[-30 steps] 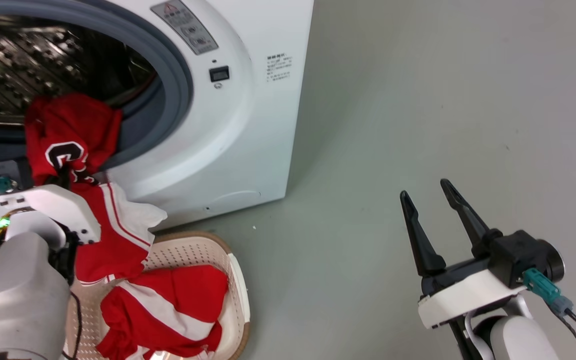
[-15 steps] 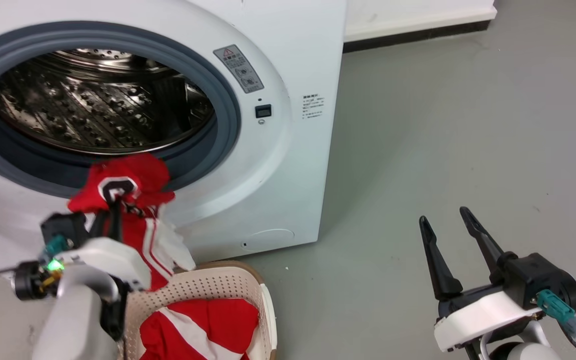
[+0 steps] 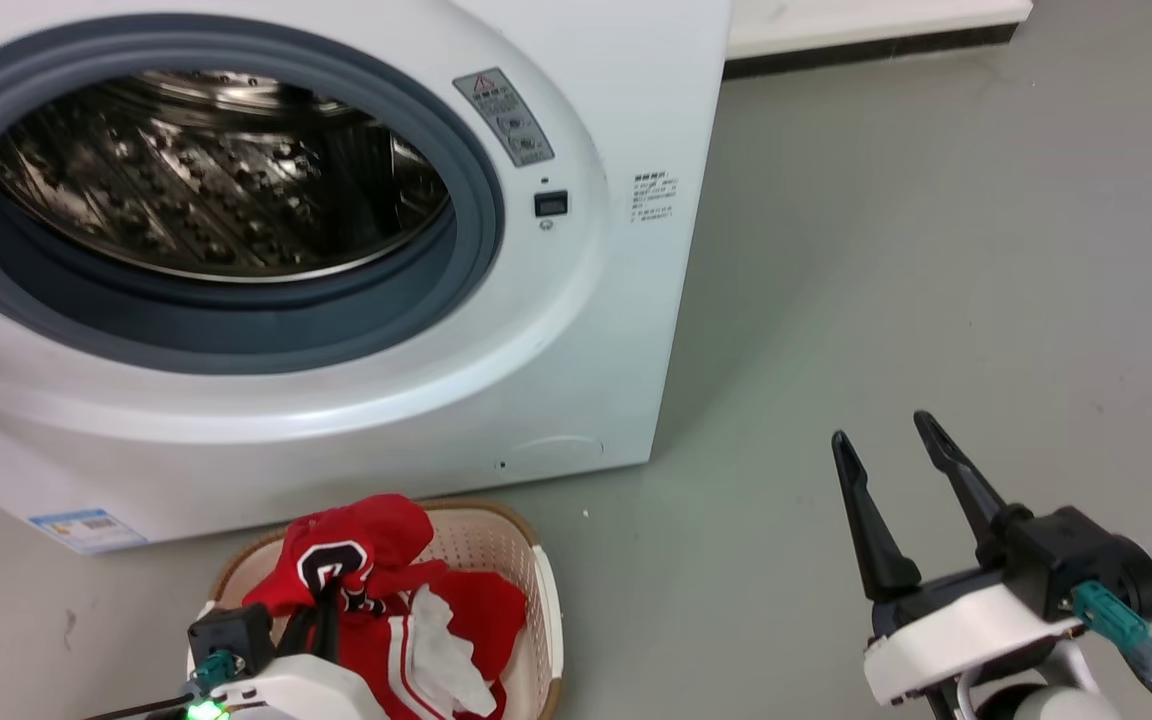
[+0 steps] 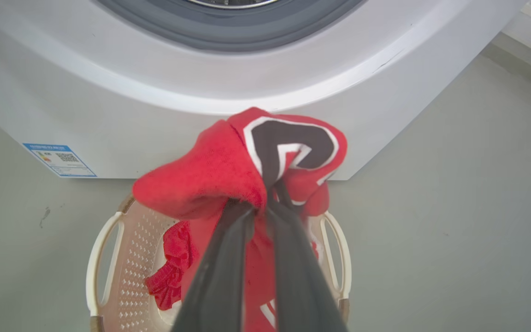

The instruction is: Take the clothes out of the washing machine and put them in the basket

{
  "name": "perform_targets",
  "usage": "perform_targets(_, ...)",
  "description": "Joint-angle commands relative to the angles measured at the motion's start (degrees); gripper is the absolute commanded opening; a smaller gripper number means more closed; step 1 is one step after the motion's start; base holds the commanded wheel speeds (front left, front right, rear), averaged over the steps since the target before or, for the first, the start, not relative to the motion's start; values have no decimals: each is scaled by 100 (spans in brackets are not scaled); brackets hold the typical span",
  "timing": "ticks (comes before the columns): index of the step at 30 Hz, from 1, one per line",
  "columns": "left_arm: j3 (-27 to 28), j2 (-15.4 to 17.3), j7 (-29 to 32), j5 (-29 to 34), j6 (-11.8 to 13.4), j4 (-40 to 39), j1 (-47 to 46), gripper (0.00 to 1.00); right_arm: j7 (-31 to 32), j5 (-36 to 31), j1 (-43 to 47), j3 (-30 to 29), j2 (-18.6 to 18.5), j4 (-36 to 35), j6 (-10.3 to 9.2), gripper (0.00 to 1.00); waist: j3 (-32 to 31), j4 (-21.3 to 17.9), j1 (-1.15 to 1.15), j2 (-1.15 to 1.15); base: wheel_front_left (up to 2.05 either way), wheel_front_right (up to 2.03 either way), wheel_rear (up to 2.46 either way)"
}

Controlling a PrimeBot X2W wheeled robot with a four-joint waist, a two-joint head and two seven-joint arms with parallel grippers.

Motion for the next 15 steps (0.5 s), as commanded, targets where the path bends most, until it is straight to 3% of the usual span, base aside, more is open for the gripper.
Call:
perform_targets(1, 4, -38, -9, -6, 18, 26, -7, 0, 7, -36, -152, 20, 12, -37, -4, 100, 201, -13, 1, 0, 0, 0, 0)
perform_targets(15, 32, 124, -89, 11, 73, 1422, -1175, 0, -214, 107, -994, 226, 12, -76, -4, 100, 2015, -211, 1, 0, 0, 0, 0)
